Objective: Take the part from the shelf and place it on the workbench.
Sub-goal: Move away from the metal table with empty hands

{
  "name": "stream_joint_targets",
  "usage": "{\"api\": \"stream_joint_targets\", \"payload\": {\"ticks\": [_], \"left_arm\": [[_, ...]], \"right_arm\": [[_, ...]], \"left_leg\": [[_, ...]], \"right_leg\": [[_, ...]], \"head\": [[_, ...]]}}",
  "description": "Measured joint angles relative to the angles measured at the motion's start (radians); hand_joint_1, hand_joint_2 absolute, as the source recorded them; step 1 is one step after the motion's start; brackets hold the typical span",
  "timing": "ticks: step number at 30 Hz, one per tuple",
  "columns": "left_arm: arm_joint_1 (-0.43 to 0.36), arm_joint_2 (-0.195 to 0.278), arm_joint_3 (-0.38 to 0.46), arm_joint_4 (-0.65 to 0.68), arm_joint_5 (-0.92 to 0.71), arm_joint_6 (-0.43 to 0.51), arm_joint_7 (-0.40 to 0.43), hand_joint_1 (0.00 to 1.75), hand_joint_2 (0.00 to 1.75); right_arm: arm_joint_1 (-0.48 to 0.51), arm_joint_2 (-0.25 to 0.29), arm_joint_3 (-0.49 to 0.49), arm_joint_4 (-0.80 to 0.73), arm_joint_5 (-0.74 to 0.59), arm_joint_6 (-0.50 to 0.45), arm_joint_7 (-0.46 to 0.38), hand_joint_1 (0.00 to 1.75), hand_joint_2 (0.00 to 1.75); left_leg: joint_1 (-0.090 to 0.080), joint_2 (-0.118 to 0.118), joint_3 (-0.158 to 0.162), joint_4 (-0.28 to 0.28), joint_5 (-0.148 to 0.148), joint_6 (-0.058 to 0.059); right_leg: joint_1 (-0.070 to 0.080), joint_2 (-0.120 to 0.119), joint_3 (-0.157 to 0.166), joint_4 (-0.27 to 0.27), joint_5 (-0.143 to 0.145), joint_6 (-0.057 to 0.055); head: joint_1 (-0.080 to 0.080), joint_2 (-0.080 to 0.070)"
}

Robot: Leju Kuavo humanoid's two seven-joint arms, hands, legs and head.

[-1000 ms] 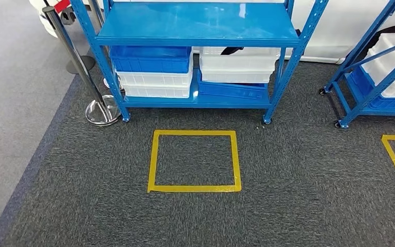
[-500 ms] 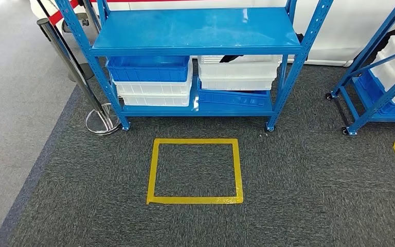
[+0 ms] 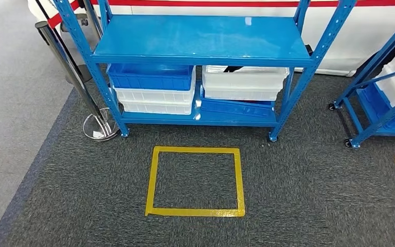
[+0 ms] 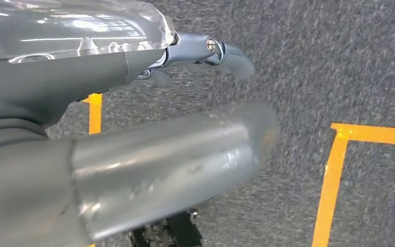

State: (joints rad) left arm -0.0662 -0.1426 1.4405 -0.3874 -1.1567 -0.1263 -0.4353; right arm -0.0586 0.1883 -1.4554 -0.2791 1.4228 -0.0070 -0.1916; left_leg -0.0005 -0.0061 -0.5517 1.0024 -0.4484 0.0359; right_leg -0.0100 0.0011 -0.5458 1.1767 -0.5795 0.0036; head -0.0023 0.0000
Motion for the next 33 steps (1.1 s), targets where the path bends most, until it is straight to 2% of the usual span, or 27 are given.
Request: {"api": "stream_joint_targets", "payload": {"ticks": [2,3,4,5,7,8,9,12,14,17,18,19,20,22,24,27,28,29,30,32,33], "left_arm": [[-0.001,0.000,0.000,0.000,0.000,0.000,0.002,0.00,0.00],[-0.001,0.000,0.000,0.000,0.000,0.000,0.002,0.00,0.00],[0.001,0.000,0.000,0.000,0.000,0.000,0.002,0.00,0.00],[0.002,-0.001,0.000,0.000,0.000,0.000,0.003,0.00,0.00],[0.003,-0.002,0.000,0.000,0.001,0.000,0.003,0.00,0.00],[0.002,-0.003,0.000,0.000,0.001,0.000,0.004,0.00,0.00],[0.001,-0.004,0.000,-0.001,0.002,0.000,0.004,0.00,0.00],[-0.001,-0.005,0.000,-0.003,0.004,0.000,0.008,0.00,0.00],[-0.003,-0.005,0.000,-0.004,0.005,0.000,0.010,0.00,0.00],[-0.003,-0.005,0.000,-0.007,0.009,0.000,0.011,0.00,0.00],[-0.002,-0.005,0.000,-0.008,0.011,0.000,0.011,0.00,0.00],[0.000,-0.005,0.000,-0.008,0.011,0.000,0.012,0.00,0.00],[0.001,-0.005,0.000,-0.008,0.012,0.000,0.012,0.00,0.00],[0.004,-0.005,0.000,-0.008,0.012,0.000,0.012,0.00,0.00],[0.007,-0.005,0.000,-0.008,0.013,-0.001,0.014,0.00,0.00],[0.007,-0.006,0.000,-0.010,0.014,-0.002,0.016,0.00,0.00],[0.007,-0.006,0.000,-0.011,0.014,-0.002,0.017,0.00,0.00],[0.007,-0.006,0.000,-0.012,0.014,-0.002,0.017,0.00,0.00],[0.006,-0.006,0.000,-0.013,0.014,-0.002,0.017,0.00,0.00],[0.005,-0.006,0.000,-0.015,0.014,-0.002,0.017,0.00,0.00],[0.005,-0.006,0.000,-0.015,0.014,-0.002,0.017,0.00,0.00]], "right_arm": [[-0.001,0.000,0.000,0.000,0.001,0.002,0.000,0.00,0.00],[0.001,0.000,0.000,0.000,0.001,0.002,0.001,0.00,0.00],[0.002,0.000,0.000,0.000,0.001,0.003,0.001,0.00,0.00],[0.004,0.000,0.000,0.000,0.001,0.003,0.001,0.00,0.00],[0.008,0.000,0.000,-0.002,0.001,0.003,0.001,0.00,0.00],[0.009,-0.001,0.000,-0.003,0.002,0.002,0.001,0.00,0.00],[0.009,-0.001,0.000,-0.004,0.002,0.002,0.001,0.00,0.00],[0.007,0.001,0.000,-0.005,0.002,0.003,0.002,0.00,0.00],[0.007,0.003,0.000,-0.006,0.002,0.004,0.002,0.00,0.00],[0.006,0.003,0.000,-0.007,0.002,0.005,0.002,0.00,0.00],[0.006,0.003,0.000,-0.007,0.002,0.005,0.002,0.00,0.00],[0.007,0.003,0.000,-0.007,0.002,0.005,0.003,0.00,0.00],[0.007,0.003,0.000,-0.007,0.002,0.006,0.003,0.00,0.00],[0.008,0.004,0.000,-0.007,0.002,0.006,0.004,0.00,0.00],[0.007,0.004,0.000,-0.007,0.002,0.008,0.006,0.00,0.00],[0.003,0.004,0.000,-0.007,0.002,0.009,0.009,0.00,0.00],[0.002,0.004,0.000,-0.007,0.003,0.009,0.010,0.00,0.00],[0.001,0.004,0.000,-0.007,0.003,0.009,0.011,0.00,0.00],[0.000,0.004,0.000,-0.007,0.004,0.010,0.011,0.00,0.00],[0.000,0.004,0.000,-0.007,0.005,0.011,0.012,0.00,0.00],[0.001,0.004,0.000,-0.007,0.005,0.011,0.012,0.00,0.00]], "left_leg": [[0.000,-0.001,0.015,-0.001,-0.014,0.004],[0.000,-0.003,0.025,-0.001,-0.023,0.003],[0.000,-0.005,0.037,-0.001,-0.033,0.002],[0.000,-0.006,0.052,-0.001,-0.044,-0.001],[-0.001,-0.008,0.076,0.002,-0.067,-0.009],[-0.002,-0.009,0.083,0.004,-0.078,-0.014],[-0.003,-0.010,0.090,0.004,-0.087,-0.021],[-0.005,-0.011,0.102,0.025,-0.092,-0.038],[-0.002,-0.006,0.070,0.097,-0.103,-0.046],[0.006,-0.002,-0.041,0.262,-0.176,-0.061],[0.009,-0.001,-0.069,0.287,-0.192,-0.066],[0.011,-0.001,-0.082,0.280,-0.187,-0.068],[0.013,0.000,-0.082,0.242,-0.159,-0.068],[0.013,0.003,-0.064,0.126,-0.063,-0.062],[0.008,0.008,-0.053,0.060,-0.014,-0.050],[0.005,0.007,-0.036,0.045,-0.015,-0.026],[0.006,0.006,-0.026,0.036,-0.016,-0.019],[0.007,0.005,-0.013,0.028,-0.017,-0.013],[0.008,0.005,-0.004,0.021,-0.020,-0.007],[0.007,0.004,0.011,0.016,-0.031,0.000],[0.006,0.003,0.020,0.016,-0.038,0.001]], "right_leg": [[-0.003,0.000,-0.079,0.095,-0.051,0.006],[-0.004,0.000,-0.106,0.110,-0.064,0.008],[-0.005,0.000,-0.118,0.097,-0.057,0.009],[-0.005,0.000,-0.117,0.055,-0.024,0.008],[-0.001,0.000,-0.099,-0.060,0.080,0.000],[0.002,0.001,-0.092,-0.100,0.115,-0.006],[0.005,0.002,-0.088,-0.121,0.136,-0.012],[0.001,0.003,-0.068,-0.136,0.134,-0.026],[-0.003,0.003,-0.046,-0.144,0.124,-0.036],[-0.003,0.002,-0.019,-0.146,0.099,-0.042],[-0.003,0.002,-0.008,-0.146,0.089,-0.041],[-0.003,0.003,0.005,-0.146,0.079,-0.040],[-0.004,0.003,0.020,-0.146,0.068,-0.038],[-0.004,0.003,0.048,-0.145,0.045,-0.030],[-0.003,0.004,0.062,-0.145,0.028,-0.018],[-0.002,0.004,0.074,-0.139,0.020,0.001],[-0.003,0.003,0.069,-0.119,0.021,0.005],[-0.004,0.002,0.049,-0.082,0.017,0.008],[-0.004,0.002,0.015,-0.027,0.005,0.010],[-0.003,0.002,-0.072,0.087,-0.041,0.014],[-0.003,0.002,-0.108,0.121,-0.060,0.014]], "head": [[0.002,0.000],[0.002,0.000],[0.002,0.000],[0.002,0.000],[0.002,0.000],[0.002,0.000],[0.002,0.000],[0.001,0.000],[-0.002,0.000],[-0.005,0.000],[-0.005,0.000],[-0.006,0.000],[-0.006,0.000],[-0.006,0.000],[-0.006,0.000],[-0.006,0.000],[-0.005,0.000],[-0.004,0.000],[-0.003,0.000],[-0.002,0.000],[-0.002,0.000]]}}
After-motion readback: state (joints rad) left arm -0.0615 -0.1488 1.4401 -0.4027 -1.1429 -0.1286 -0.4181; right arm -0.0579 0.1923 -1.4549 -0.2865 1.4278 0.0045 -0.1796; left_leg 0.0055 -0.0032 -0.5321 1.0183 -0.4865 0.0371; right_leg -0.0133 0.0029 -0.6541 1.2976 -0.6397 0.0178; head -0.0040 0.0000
